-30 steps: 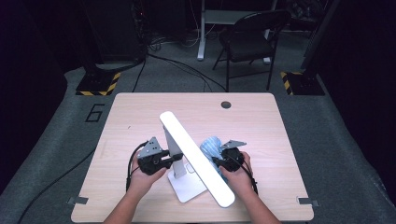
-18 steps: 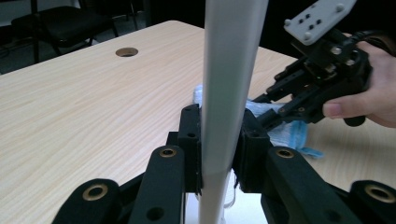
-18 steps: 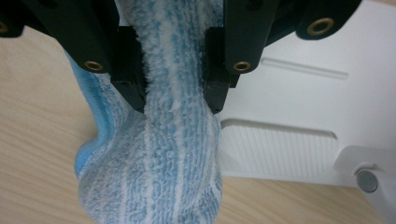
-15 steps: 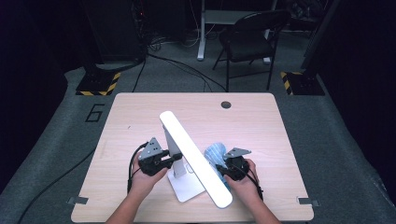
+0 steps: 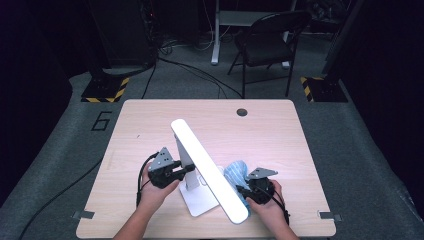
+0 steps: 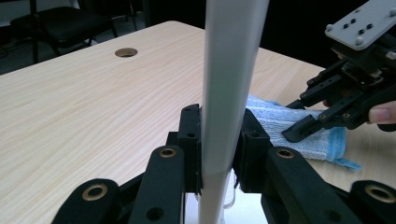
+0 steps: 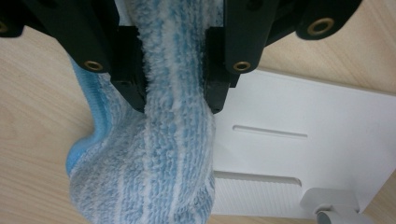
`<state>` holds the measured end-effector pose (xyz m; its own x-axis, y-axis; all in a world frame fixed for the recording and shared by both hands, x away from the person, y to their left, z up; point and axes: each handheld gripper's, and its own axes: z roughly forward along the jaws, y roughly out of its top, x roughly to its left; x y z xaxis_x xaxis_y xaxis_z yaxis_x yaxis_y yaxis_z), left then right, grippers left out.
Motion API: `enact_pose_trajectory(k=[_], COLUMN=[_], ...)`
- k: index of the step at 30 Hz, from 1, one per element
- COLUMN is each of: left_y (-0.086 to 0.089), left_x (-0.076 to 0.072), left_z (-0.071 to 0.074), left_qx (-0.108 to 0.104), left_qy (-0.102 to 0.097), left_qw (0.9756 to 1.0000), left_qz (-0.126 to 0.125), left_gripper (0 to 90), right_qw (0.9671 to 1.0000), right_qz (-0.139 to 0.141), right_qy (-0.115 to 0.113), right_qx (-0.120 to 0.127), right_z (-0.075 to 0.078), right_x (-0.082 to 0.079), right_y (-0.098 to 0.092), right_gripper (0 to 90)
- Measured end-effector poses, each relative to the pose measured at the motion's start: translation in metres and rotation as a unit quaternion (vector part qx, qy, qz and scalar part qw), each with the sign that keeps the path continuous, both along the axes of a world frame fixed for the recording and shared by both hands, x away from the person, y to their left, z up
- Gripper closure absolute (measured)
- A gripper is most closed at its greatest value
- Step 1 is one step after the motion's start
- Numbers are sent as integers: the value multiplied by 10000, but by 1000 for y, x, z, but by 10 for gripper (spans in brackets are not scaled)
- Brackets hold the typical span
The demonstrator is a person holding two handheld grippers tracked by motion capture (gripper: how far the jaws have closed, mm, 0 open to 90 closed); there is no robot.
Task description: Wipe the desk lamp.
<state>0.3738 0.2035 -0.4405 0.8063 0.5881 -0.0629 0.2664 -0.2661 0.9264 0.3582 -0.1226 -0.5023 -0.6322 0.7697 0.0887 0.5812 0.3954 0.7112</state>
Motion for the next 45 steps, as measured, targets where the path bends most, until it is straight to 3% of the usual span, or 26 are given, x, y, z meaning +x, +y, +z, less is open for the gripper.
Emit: enact_pose_trajectory(k=[6, 7, 8, 12, 14, 20, 25, 30, 37, 41, 45], left_y=[1, 2, 1, 1, 2, 1, 2, 1, 0, 0, 1], left_x=[1, 1, 0, 2, 3, 2, 2, 1, 0, 0, 2], left_z=[0, 0, 0, -1, 0, -1, 0, 0, 0, 0, 0], left_qx=[-14, -8, -50, -43, -28, -100, -23, 8, -8, 9, 26], left_qy=[-2, 29, 93, -2, 46, 61, 17, 12, -1, -3, -4], left_qw=[9999, 9999, 9998, 9998, 9997, 9997, 9998, 10000, 10000, 10000, 10000], left_qz=[-104, -156, -161, -183, -234, -203, -193, -78, 16, 7, -77], left_gripper=[760, 761, 761, 762, 761, 761, 761, 759, 757, 756, 758], right_qw=[10000, 9999, 10000, 9998, 9998, 9998, 9997, 9996, 9998, 9998, 9996], right_qz=[-82, -81, -81, -152, -145, -173, -220, -211, -145, -138, -201], right_qy=[27, -69, -21, -83, -119, -35, -46, -34, -69, 48, -115], right_qx=[-13, -26, -43, -59, -82, 46, 79, 177, 128, 140, 147], right_z=[0, -1, 0, -1, -2, -2, -1, 0, 1, 3, 6], right_x=[14, 17, 20, 31, 38, 53, 59, 53, 36, 27, 18], right_y=[5, 7, 9, 18, 21, 29, 33, 30, 21, 16, 10], right_gripper=[657, 658, 658, 659, 660, 660, 660, 659, 662, 661, 656])
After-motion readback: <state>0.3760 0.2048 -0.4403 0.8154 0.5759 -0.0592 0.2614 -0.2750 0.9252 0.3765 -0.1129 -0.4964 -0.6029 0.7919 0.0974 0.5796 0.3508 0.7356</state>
